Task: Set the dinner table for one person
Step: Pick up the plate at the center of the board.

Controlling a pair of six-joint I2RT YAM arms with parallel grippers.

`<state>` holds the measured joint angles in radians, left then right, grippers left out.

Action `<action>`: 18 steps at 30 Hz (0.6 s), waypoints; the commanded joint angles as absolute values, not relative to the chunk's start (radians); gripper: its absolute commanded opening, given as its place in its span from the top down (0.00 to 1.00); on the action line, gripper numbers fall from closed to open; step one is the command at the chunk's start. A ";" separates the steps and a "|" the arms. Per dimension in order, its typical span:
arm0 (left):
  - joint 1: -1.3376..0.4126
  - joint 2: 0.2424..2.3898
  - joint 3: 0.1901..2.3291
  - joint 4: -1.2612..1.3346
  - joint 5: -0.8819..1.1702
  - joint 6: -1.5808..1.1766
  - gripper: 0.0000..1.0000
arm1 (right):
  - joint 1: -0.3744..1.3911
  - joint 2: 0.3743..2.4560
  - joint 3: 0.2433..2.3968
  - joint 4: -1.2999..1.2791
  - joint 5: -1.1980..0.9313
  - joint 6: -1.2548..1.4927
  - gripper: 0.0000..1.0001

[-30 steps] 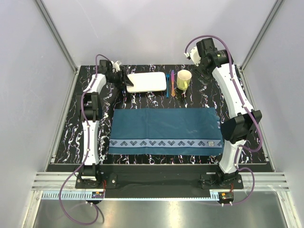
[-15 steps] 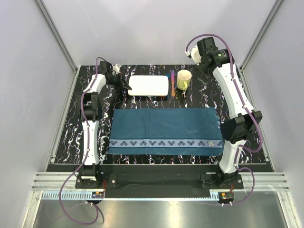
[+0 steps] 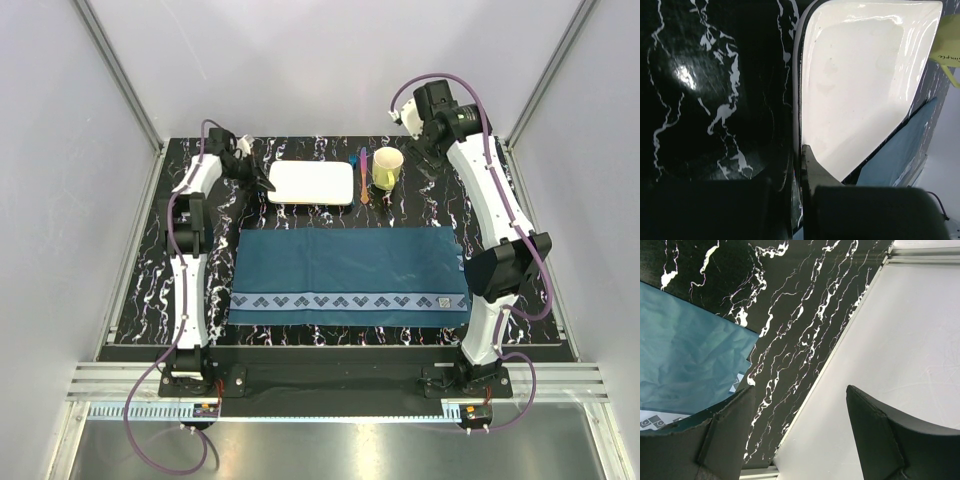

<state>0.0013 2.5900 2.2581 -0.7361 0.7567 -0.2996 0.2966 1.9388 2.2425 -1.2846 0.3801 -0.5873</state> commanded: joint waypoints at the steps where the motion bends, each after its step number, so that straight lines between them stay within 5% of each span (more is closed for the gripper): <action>1: 0.021 2.438 2.241 -0.742 0.736 -0.264 1.00 | 0.305 1.904 2.223 -1.283 0.365 -0.610 0.20; 18: 0.026 2.177 1.905 -0.697 0.822 -0.293 1.00 | 0.305 1.891 2.194 -1.252 0.270 -0.614 0.22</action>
